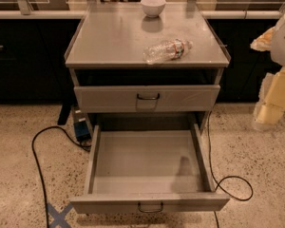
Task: Place water bottle into middle drawer
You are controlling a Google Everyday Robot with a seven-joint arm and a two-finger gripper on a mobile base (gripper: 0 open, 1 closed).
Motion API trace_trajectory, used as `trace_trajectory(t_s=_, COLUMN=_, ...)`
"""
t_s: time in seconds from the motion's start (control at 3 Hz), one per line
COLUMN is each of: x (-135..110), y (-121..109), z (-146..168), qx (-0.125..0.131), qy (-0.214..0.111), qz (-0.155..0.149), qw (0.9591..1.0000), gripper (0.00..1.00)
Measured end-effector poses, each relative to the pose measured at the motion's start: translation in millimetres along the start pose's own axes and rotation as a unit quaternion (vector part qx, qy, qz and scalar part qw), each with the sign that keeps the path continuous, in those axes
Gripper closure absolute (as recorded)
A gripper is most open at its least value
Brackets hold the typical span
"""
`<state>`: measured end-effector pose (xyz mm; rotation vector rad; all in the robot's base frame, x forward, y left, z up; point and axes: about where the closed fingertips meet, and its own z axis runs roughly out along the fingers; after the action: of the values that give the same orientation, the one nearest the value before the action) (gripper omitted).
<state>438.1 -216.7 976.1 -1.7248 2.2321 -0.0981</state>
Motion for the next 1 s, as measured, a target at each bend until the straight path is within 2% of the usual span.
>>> trace_trajectory(t_s=0.33, x=0, y=0, z=0, qx=0.0, qy=0.0, qz=0.0, qw=1.0, gripper=0.0)
trace_trajectory(t_s=0.67, x=-10, y=-9, z=8, qx=0.009, qy=-0.005, qz=-0.007, qw=0.9999, gripper=0.0)
trace_trajectory(t_s=1.0, x=-29, y=-45, z=35, qx=0.018, qy=-0.019, qz=-0.029, qw=0.9992, gripper=0.0)
